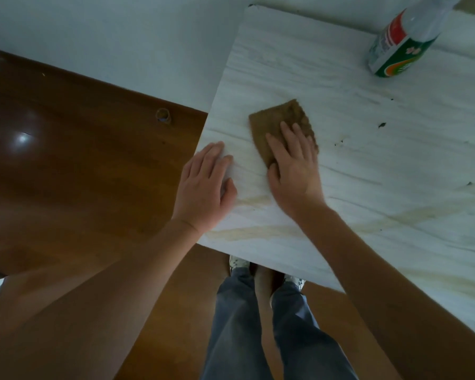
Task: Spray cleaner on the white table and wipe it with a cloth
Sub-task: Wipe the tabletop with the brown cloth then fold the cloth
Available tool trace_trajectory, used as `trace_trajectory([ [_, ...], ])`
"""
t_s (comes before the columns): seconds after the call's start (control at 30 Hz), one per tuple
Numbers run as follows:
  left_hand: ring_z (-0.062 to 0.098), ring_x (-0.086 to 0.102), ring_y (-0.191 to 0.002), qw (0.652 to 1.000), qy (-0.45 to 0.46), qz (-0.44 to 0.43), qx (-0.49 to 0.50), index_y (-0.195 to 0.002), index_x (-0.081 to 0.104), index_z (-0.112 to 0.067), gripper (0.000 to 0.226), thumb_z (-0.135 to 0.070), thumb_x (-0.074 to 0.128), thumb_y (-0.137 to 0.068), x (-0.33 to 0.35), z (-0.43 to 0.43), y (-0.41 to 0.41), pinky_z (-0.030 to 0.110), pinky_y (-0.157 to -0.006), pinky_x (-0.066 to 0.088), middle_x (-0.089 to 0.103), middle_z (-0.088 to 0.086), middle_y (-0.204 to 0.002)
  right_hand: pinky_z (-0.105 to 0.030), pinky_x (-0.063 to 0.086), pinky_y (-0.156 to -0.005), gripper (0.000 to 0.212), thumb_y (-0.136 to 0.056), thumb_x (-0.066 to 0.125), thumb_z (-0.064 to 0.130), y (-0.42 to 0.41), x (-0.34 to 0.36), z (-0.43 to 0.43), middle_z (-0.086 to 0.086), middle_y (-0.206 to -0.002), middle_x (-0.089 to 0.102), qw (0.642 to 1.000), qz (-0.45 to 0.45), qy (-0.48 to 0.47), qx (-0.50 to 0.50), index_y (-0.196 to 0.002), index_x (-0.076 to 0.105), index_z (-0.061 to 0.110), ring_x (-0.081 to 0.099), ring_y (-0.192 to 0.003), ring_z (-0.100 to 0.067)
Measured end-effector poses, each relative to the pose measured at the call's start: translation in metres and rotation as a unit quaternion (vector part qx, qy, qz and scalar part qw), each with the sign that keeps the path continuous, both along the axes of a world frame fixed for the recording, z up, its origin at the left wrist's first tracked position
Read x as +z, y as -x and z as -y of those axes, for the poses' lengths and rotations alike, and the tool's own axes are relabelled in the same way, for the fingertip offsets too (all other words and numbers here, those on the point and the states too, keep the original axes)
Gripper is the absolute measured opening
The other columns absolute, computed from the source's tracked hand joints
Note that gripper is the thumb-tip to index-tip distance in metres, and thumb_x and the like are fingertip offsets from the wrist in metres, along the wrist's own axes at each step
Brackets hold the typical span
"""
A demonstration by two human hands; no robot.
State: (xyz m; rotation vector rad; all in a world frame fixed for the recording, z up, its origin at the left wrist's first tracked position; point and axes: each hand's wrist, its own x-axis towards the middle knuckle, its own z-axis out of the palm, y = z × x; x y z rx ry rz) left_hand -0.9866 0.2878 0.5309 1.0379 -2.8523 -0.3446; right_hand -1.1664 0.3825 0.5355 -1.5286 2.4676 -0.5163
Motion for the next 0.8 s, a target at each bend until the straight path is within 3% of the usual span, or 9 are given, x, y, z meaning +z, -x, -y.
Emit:
trace_trajectory([
  [0.1, 0.026, 0.029, -0.154, 1.0, -0.002, 0.001, 0.003, -0.143, 0.05, -0.012, 0.045, -0.032, 0.047, -0.103, 0.0, 0.0, 0.0, 0.045, -0.126, 0.026, 0.038, 0.011, -0.162, -0.052, 0.016, -0.123, 0.053, -0.094, 0.046, 0.022, -0.01, -0.001, -0.03, -0.01, -0.159, 0.032, 0.993, 0.009, -0.012, 0.115, -0.146, 0.046, 0.017, 0.019, -0.151, -0.028],
  [0.17, 0.027, 0.031, -0.154, 1.0, 0.006, -0.001, -0.002, -0.141, 0.051, -0.012, 0.044, -0.033, 0.048, -0.103, -0.001, 0.0, -0.001, 0.044, -0.126, 0.027, 0.039, 0.012, -0.161, -0.05, 0.017, -0.123, 0.051, -0.096, 0.046, 0.025, 0.01, 0.0, -0.053, -0.008, -0.16, 0.032, 0.97, -0.006, -0.029, 0.241, -0.147, 0.047, 0.019, 0.019, -0.152, -0.026],
  [0.23, 0.028, 0.034, -0.152, 1.0, 0.02, -0.004, -0.008, -0.139, 0.053, -0.01, 0.043, -0.031, 0.048, -0.102, -0.001, 0.0, -0.001, 0.043, -0.125, 0.028, 0.042, 0.014, -0.159, -0.048, 0.019, -0.123, 0.051, -0.096, 0.045, 0.026, 0.046, 0.0, -0.062, -0.008, -0.158, 0.036, 0.953, -0.02, -0.037, 0.3, -0.146, 0.049, 0.019, 0.025, -0.15, -0.026],
  [0.3, 0.028, 0.037, -0.151, 0.999, 0.032, -0.012, -0.014, -0.137, 0.055, -0.008, 0.041, -0.028, 0.048, -0.102, -0.001, 0.0, -0.001, 0.043, -0.124, 0.032, 0.044, 0.014, -0.158, -0.045, 0.019, -0.123, 0.053, -0.095, 0.041, 0.028, 0.084, 0.001, -0.06, -0.008, -0.158, 0.036, 0.964, -0.033, -0.047, 0.261, -0.147, 0.046, 0.018, 0.026, -0.149, -0.027],
  [0.4, 0.028, 0.037, -0.15, 0.999, 0.029, -0.017, -0.015, -0.137, 0.055, -0.007, 0.041, -0.027, 0.049, -0.102, 0.0, -0.001, -0.001, 0.045, -0.122, 0.034, 0.044, 0.013, -0.157, -0.051, 0.023, -0.121, 0.057, -0.094, 0.039, 0.028, 0.122, 0.005, -0.046, -0.008, -0.16, 0.031, 0.989, -0.022, -0.06, 0.136, -0.15, 0.042, 0.019, 0.023, -0.15, -0.028],
  [0.57, 0.028, 0.033, -0.152, 1.0, 0.012, 0.004, -0.004, -0.141, 0.052, -0.01, 0.045, -0.03, 0.048, -0.101, 0.001, -0.001, 0.0, 0.045, -0.124, 0.03, 0.04, 0.012, -0.16, -0.044, 0.009, -0.124, 0.055, -0.092, 0.048, 0.011, 0.073, 0.001, -0.02, -0.013, -0.158, 0.033, 0.998, -0.005, -0.016, -0.054, -0.146, 0.046, 0.015, 0.023, -0.149, -0.032],
  [0.63, 0.028, 0.033, -0.152, 1.0, 0.008, 0.007, -0.002, -0.141, 0.052, -0.01, 0.046, -0.03, 0.048, -0.101, 0.001, -0.001, 0.0, 0.044, -0.124, 0.029, 0.04, 0.012, -0.161, -0.044, 0.008, -0.124, 0.053, -0.092, 0.048, 0.011, 0.044, 0.0, -0.027, -0.011, -0.158, 0.035, 1.0, 0.009, -0.004, -0.019, -0.145, 0.047, 0.015, 0.024, -0.149, -0.031],
  [0.8, 0.029, 0.033, -0.152, 1.0, 0.008, 0.013, -0.003, -0.141, 0.052, -0.01, 0.047, -0.032, 0.046, -0.1, 0.0, 0.001, 0.0, 0.046, -0.123, 0.031, 0.039, 0.012, -0.16, -0.046, 0.019, -0.123, 0.051, -0.096, 0.048, 0.015, 0.07, 0.0, -0.067, -0.004, -0.16, 0.032, 0.975, -0.004, -0.016, 0.222, -0.147, 0.046, 0.019, 0.02, -0.152, -0.023],
])
